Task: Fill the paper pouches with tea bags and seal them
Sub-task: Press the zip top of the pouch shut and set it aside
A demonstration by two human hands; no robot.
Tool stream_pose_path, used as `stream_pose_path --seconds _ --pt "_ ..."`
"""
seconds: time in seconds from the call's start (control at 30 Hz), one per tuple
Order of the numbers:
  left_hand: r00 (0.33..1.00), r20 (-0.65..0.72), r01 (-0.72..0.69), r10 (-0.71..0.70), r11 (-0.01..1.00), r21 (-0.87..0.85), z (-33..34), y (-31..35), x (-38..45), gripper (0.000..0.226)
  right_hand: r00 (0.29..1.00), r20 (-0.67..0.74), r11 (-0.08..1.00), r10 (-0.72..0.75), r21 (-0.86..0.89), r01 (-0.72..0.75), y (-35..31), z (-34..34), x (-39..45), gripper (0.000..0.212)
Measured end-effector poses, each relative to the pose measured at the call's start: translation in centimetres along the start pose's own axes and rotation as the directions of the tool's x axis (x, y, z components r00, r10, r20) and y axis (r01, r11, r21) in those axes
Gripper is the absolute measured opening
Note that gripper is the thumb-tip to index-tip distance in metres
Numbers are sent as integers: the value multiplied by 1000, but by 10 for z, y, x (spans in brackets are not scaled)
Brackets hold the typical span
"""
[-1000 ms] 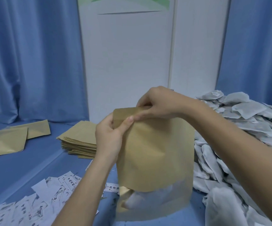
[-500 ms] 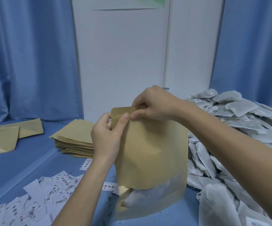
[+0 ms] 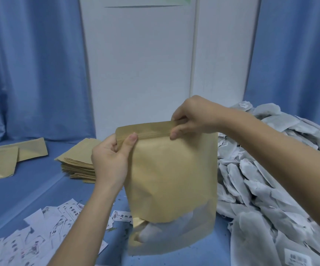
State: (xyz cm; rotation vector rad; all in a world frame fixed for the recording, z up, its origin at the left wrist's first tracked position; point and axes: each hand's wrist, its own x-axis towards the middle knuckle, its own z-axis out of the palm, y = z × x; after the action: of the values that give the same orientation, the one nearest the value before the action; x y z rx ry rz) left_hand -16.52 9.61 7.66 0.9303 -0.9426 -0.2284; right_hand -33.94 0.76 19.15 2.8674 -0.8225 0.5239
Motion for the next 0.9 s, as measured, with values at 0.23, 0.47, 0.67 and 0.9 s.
stream_pose_path --seconds 0.23,0.47,0.67,0.9 --pt "998 -5 -59 59 998 -9 -6 -7 7 38 999 -34 1000 1 24 0 14 2 -7 45" --pt "998 -12 -65 65 998 17 -14 -4 12 15 995 -73 997 72 46 -69 31 -4 -20 57" --pt "999 -24 -44 44 999 9 -11 -5 12 16 977 -192 994 96 -32 -103 42 12 -28 58" --pt "1000 6 -24 24 999 -22 -7 -10 10 15 963 -266 998 -33 -54 19 4 39 -2 48"
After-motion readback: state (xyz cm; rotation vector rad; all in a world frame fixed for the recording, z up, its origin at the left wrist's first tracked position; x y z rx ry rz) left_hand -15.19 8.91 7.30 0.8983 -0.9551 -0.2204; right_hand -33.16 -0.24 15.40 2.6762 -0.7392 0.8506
